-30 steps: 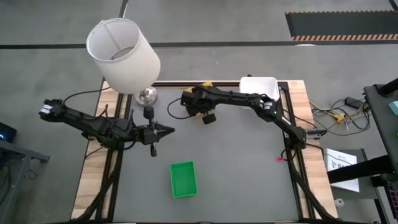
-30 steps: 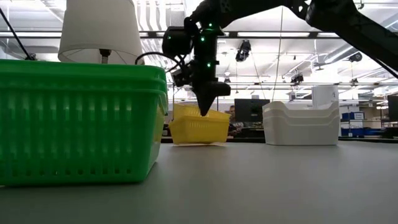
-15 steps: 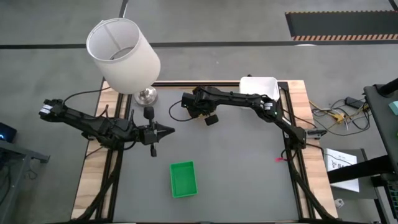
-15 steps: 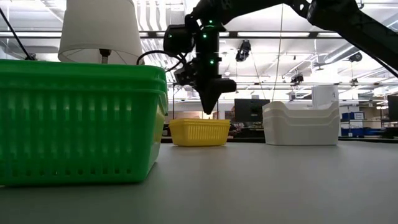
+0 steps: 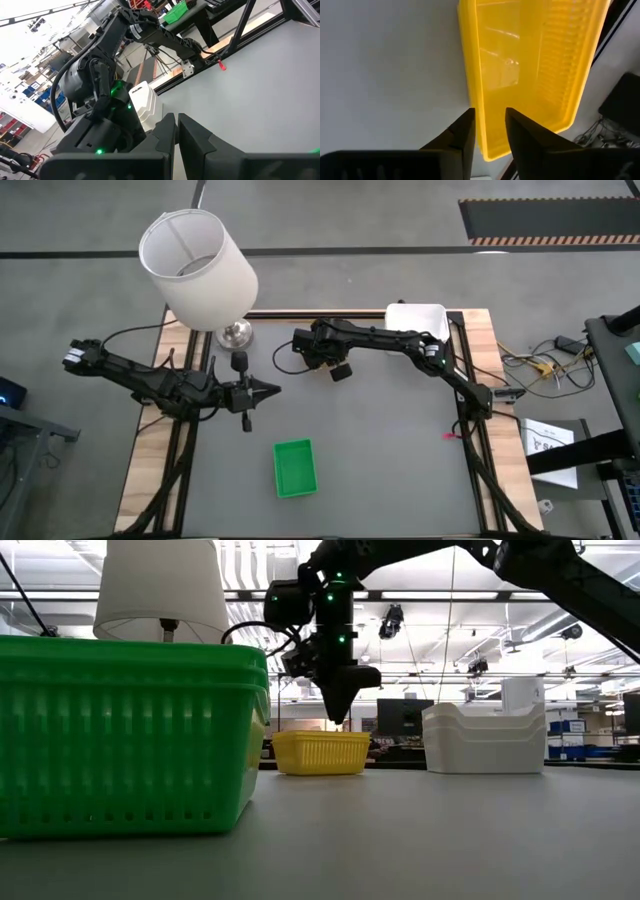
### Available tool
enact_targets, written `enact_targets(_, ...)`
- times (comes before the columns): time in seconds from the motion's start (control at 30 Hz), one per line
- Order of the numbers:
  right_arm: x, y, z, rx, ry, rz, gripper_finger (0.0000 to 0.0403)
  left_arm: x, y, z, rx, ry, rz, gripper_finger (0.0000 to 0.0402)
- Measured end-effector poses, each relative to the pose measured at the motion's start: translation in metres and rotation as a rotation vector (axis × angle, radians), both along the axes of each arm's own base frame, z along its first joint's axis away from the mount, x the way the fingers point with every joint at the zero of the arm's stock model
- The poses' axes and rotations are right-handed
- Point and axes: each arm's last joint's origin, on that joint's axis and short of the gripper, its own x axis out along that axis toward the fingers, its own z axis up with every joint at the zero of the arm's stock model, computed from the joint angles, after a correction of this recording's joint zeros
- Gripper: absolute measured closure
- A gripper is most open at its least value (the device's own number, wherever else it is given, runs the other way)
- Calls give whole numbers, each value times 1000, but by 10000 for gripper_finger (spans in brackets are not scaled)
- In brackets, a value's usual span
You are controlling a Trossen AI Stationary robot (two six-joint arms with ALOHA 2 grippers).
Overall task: Stack baskets by color
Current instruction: Return to Home Position
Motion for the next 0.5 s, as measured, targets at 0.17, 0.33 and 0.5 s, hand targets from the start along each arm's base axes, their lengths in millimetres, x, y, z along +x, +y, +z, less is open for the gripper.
enact_targets(0.17,-2,4,9,7,-35,-100,291,0,0,-2,4,14,0,396)
enact_targets(0.33,-10,21,31,97,-99,-211,300,-12,2,-20,10,212,-15,396)
enact_targets(0.5,-20,57,59,258,-253,-197,323,-28,4,-30,-79,254,-112,396)
